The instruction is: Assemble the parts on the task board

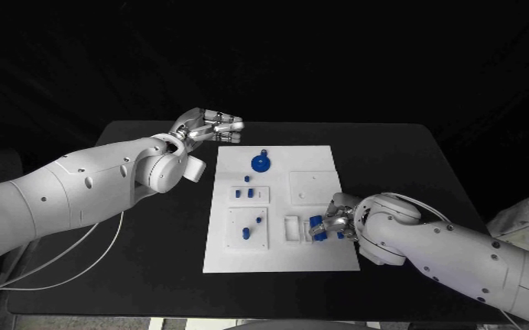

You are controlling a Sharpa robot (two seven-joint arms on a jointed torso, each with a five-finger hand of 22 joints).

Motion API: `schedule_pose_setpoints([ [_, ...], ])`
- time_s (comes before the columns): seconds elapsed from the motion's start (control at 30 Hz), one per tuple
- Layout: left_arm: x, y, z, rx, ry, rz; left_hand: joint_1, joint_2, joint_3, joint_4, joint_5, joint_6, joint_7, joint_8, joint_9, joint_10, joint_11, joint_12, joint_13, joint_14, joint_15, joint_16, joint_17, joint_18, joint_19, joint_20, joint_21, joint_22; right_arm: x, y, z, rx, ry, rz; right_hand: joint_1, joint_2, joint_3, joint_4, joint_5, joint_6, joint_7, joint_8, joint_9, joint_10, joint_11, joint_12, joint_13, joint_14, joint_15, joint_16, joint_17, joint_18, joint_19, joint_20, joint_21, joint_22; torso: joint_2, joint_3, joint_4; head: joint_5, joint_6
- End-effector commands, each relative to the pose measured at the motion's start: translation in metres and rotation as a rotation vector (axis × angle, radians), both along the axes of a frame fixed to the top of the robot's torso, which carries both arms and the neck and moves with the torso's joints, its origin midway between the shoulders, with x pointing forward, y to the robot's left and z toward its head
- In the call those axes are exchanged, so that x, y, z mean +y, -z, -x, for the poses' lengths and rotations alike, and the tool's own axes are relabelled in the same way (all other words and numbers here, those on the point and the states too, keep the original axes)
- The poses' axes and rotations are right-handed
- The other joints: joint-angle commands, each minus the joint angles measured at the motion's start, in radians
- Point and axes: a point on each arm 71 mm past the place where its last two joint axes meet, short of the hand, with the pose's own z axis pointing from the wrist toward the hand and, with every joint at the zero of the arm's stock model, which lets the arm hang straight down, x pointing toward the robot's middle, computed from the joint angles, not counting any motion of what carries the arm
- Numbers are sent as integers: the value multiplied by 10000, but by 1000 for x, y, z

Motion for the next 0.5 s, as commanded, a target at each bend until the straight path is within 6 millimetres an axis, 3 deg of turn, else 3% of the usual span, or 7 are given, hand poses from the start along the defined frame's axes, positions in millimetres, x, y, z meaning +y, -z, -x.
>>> schedule_pose_setpoints([
  [0.03, -3, 0, 1, 59, 169, 110, -52, -18, 6, 80, -27, -48, 15, -8, 8, -82, 23, -2, 5, -91, 6, -30, 3, 9, 5, 65, 42, -19, -1, -2, 3, 333, 834, -936, 511, 641, 509, -609, 73, 81, 11, 21, -1297, 26, -69, -4, -13, -15, -91, -65, -26, -83, 313, -75, 78, 1004, 0, -2, -4, 0, 4],
  [0.3, -3, 0, 1, 87, 205, 91, -57, -19, 5, 88, -28, -32, 14, -6, 8, -83, 23, -2, 5, -94, 7, -29, 3, 10, 3, 67, 46, -28, 0, -18, 5, 276, 1059, -1606, 529, 671, 304, -612, -61, 247, -50, 18, -1288, 39, -97, -12, -33, -21, -102, -88, -66, -90, 300, -82, 84, 1002, 1, -9, 5, -13, 4],
  [0.5, -3, 0, 1, 114, 246, 84, -63, -12, 7, 100, -22, -26, 14, -7, 8, -86, 23, -2, 5, -95, 8, -28, 3, 11, 2, 68, 53, -38, 4, -22, 7, 321, 941, -1743, 576, 656, 242, -561, -142, 356, -67, 20, -1567, 34, -102, -45, -77, -24, -101, -117, -111, -94, 289, -83, 76, 999, 6, -18, 19, -14, -19],
])
